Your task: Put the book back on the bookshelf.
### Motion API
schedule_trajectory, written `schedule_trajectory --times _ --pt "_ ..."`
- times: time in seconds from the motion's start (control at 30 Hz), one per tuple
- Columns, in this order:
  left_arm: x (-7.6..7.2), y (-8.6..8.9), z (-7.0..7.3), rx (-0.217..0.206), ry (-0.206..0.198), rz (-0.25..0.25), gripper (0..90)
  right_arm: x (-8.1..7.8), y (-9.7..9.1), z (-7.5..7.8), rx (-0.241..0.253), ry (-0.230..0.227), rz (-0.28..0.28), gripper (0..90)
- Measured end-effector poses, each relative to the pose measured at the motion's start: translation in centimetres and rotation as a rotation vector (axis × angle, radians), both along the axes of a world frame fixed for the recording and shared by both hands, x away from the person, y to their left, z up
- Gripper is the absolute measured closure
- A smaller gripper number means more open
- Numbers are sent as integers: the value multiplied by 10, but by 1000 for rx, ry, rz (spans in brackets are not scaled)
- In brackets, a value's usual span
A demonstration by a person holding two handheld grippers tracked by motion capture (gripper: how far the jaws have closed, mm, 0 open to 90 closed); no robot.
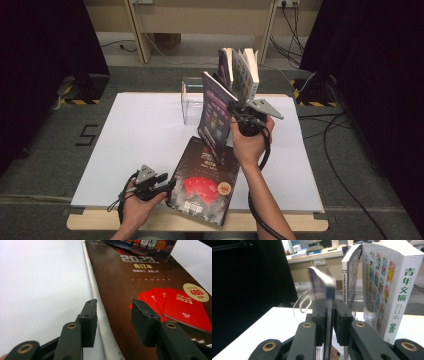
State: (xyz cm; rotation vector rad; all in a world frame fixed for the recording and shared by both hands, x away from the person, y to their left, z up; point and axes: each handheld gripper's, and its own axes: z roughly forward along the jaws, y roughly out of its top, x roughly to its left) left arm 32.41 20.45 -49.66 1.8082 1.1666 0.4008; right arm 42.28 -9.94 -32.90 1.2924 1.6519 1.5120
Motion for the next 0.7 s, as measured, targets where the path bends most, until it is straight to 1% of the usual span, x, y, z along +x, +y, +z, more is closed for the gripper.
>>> schedule_trajectory --times 0.07,0.13,0.27,0.43,0.6,0.63,0.7 --pt "0 -1 0 -2 -1 -1 553 -1 0 2 -8 2 6 805" --pt "0 -1 0 -1 -1 -2 554 0 -1 4 -10 14 12 790" --pt "0 -1 0 -2 0 0 554 2 -3 5 -16 35 16 791" --pt "0 -1 0 -4 1 -1 554 3 -4 7 -29 70 0 803" --pt "0 -1 1 -4 1 -1 554 5 -4 11 -45 116 -17 839" --pt "0 -1 1 -5 2 0 554 5 -4 12 -52 120 -20 841" --pt "0 0 1 -4 1 -1 553 6 -3 13 -48 124 -20 843"
